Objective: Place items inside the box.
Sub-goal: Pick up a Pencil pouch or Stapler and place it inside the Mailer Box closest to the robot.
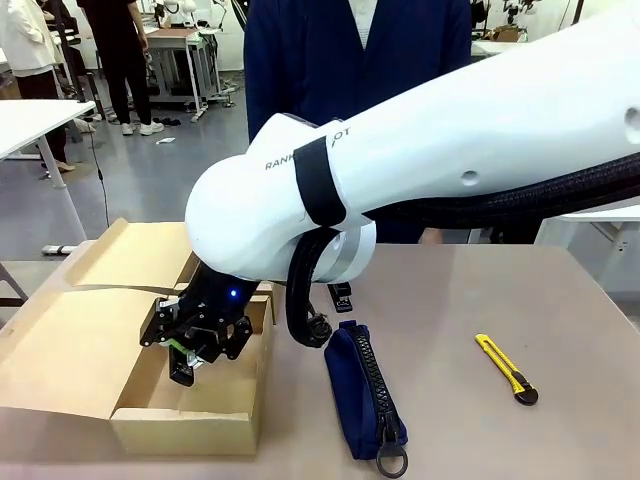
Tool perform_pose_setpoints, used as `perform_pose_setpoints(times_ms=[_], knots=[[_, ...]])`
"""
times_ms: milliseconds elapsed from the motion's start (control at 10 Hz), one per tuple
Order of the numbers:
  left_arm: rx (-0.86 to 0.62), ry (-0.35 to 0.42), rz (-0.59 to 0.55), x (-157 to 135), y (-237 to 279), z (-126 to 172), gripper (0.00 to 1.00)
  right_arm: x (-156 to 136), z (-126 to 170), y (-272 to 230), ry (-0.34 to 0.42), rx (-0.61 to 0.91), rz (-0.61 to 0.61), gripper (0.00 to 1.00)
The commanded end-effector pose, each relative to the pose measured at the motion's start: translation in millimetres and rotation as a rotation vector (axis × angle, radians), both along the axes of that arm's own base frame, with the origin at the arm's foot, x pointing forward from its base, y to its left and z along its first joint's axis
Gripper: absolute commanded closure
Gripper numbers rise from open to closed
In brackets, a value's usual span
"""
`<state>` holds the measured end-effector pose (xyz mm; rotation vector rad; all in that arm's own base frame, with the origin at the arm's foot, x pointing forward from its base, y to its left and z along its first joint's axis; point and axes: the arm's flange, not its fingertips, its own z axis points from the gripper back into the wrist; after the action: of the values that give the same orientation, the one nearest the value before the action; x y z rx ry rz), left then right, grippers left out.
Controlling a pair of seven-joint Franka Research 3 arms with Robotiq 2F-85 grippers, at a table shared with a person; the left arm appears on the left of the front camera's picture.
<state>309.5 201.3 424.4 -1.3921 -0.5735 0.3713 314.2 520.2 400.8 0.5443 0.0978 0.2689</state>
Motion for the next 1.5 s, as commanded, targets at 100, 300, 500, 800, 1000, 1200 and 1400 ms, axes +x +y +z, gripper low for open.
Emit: perform_pose_setpoints(times_ms=[100,300,500,800,1000,1200,1400], knots=[[-0.005,-0.028,0.000,-0.5,-1.0,1.0,0.00,0.5,7.1,9.3,-0.017,-0.043,-0.042,0.43],[-0.005,-0.028,0.000,-0.5,-1.0,1.0,0.00,1.0,6.8,8.4,-0.037,-0.066,-0.065,0.00],[-0.005,-0.028,0.000,-0.5,-1.0,1.0,0.00,2.0,6.7,7.8,-0.053,-0.097,-0.090,0.00],[-0.005,-0.028,0.000,-0.5,-1.0,1.0,0.00,2.1,6.2,6.7,-0.069,-0.104,-0.095,0.00],[-0.005,-0.028,0.000,-0.5,-1.0,1.0,0.00,1.5,7.8,5.8,-0.075,-0.093,-0.095,0.00],[-0.005,-0.028,0.000,-0.5,-1.0,1.0,0.00,1.0,7.7,3.4,-0.073,-0.078,-0.092,0.00],[-0.005,-0.028,0.000,-0.5,-1.0,1.0,0.00,-1.3,11.5,-2.1,-0.072,-0.048,-0.080,0.00]])
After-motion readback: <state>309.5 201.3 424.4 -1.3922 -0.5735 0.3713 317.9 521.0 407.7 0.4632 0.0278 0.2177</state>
